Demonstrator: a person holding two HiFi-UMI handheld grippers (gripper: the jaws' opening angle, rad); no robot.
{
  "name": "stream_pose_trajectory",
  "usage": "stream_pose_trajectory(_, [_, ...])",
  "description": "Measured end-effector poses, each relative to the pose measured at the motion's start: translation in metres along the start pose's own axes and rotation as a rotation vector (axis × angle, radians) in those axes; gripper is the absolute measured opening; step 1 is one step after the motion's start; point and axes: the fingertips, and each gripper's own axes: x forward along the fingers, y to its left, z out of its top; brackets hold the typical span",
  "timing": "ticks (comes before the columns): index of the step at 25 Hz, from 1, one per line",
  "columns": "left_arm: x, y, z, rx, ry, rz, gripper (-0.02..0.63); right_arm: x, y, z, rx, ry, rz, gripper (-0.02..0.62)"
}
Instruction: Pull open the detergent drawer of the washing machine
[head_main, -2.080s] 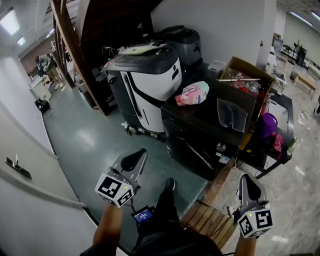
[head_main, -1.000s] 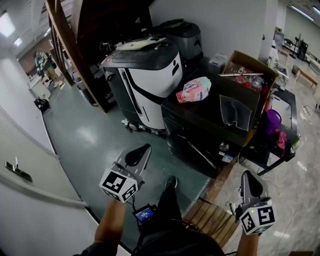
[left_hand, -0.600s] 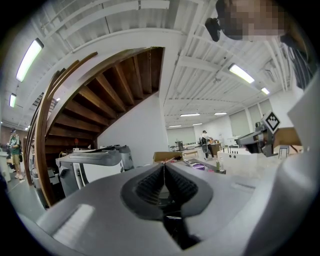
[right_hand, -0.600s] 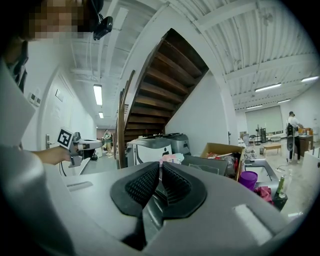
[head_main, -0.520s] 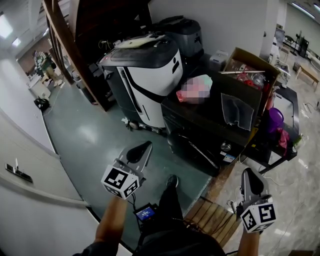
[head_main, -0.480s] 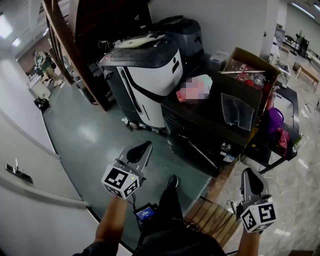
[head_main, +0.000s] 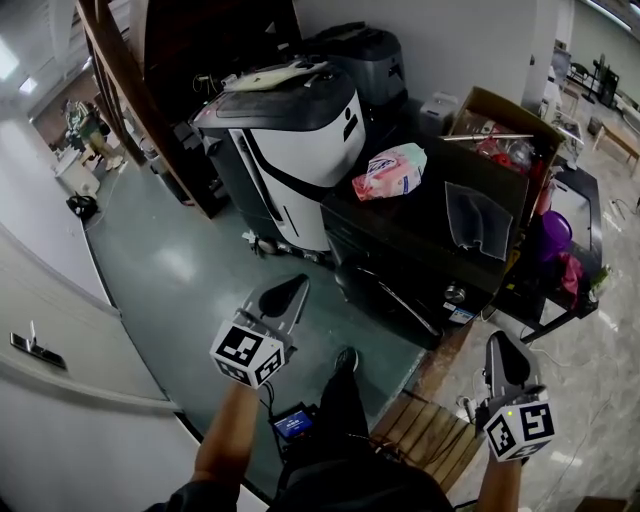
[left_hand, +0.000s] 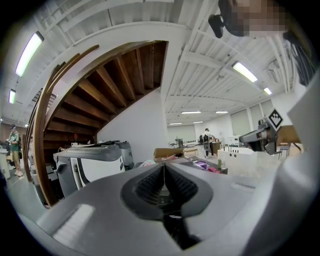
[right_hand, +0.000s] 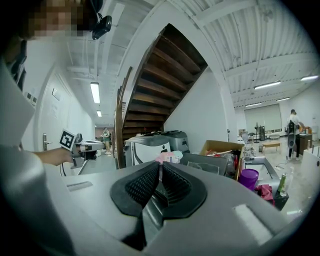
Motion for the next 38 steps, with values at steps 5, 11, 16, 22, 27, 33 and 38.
stream_pose_trajectory(5, [0.013,0.008,-0.011,-0.012,0.014,0.003,0.061,0.009,-0.004,-0.004,0.004,0.006,-0.001,0.003])
stream_pose_trajectory(11, [0.028,0.019,-0.024,-0.033,0.032,0.0,0.061,0.02,-0.009,-0.009,0.006,0.013,-0.006,0.003])
stream_pose_trajectory(16, [0.043,0.025,-0.034,-0.05,0.044,-0.009,0.063,0.03,-0.012,-0.012,0.01,0.026,-0.007,0.043])
stream_pose_trajectory(22, [0.06,0.028,-0.045,-0.062,0.057,-0.028,0.063,0.041,-0.016,-0.017,0.01,0.046,-0.002,0.075])
stream_pose_trajectory(27, [0.073,0.029,-0.052,-0.07,0.057,-0.05,0.107,0.05,-0.021,-0.027,0.016,0.054,0.008,0.138])
stream_pose_trajectory(33, [0.089,0.023,-0.059,-0.079,0.062,-0.1,0.205,0.061,-0.023,-0.028,0.031,0.08,0.017,0.204])
stream_pose_trajectory(38, [0.105,0.021,-0.071,-0.08,0.081,-0.123,0.275,0.072,-0.028,-0.035,0.044,0.088,0.029,0.265])
